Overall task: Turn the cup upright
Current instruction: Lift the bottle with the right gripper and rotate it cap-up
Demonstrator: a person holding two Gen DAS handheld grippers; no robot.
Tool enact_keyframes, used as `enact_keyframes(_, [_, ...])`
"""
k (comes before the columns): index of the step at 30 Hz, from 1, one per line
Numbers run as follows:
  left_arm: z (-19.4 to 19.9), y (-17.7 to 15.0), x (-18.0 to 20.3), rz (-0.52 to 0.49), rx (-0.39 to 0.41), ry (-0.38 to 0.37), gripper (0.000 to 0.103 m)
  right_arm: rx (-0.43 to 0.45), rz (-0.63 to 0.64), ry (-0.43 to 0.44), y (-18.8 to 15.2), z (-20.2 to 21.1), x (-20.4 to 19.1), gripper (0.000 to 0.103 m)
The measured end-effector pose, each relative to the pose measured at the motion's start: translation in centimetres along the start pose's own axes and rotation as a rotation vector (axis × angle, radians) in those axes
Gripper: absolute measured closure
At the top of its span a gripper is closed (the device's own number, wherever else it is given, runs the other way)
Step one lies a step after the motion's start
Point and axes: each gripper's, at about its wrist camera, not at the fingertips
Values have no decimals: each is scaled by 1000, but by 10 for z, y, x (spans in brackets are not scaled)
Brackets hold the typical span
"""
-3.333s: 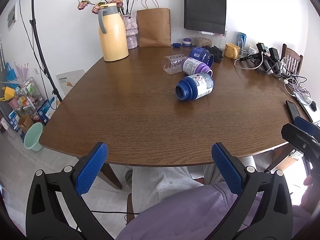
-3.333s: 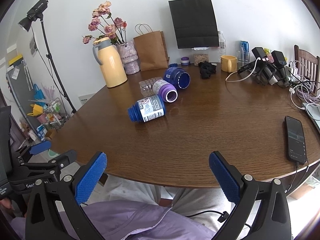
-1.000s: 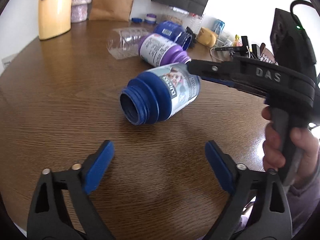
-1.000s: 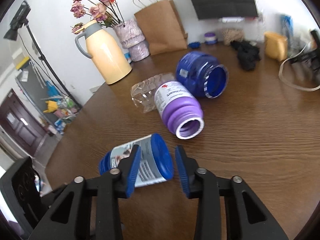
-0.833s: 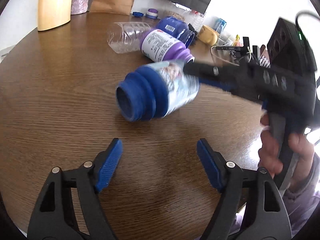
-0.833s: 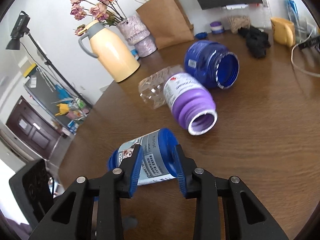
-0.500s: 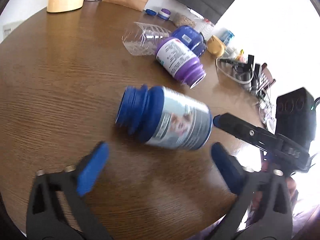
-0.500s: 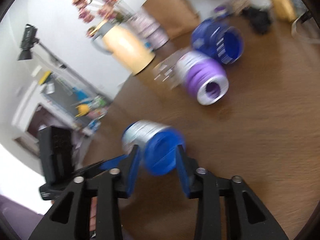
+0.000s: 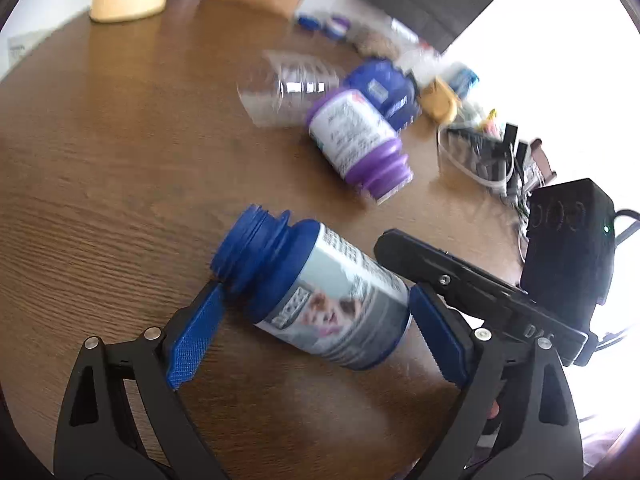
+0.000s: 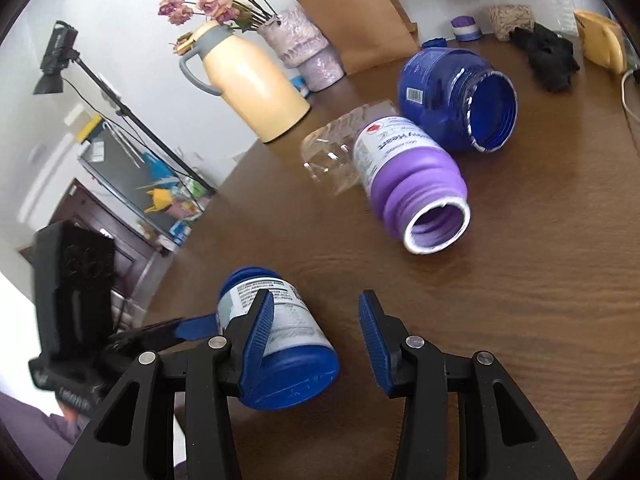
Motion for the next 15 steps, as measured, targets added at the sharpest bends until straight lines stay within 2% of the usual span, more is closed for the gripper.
enact_keyframes(4, [-7, -2, -1, 12, -53, -54, 9, -5, -64, 33, -5, 3, 9, 56])
enact_keyframes(9, [-13, -4, 16, -24, -79, -22, 4, 4, -108, -3, -20, 20, 24, 55])
enact_keyframes(13, [-15, 1, 18, -5, -73, -33, 6, -15, -116, -10, -26, 21, 29, 55])
enact_keyframes(15, [-17, 4, 17, 35, -84, -35, 6, -30, -100, -2, -28, 19, 25, 55])
Point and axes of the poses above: each gripper's, at about its wrist camera, not at the fingertips, and z roughly against the way its jaws point, x to its right, y to its top, and after that the axes turned 2 degrees about y, right-handed
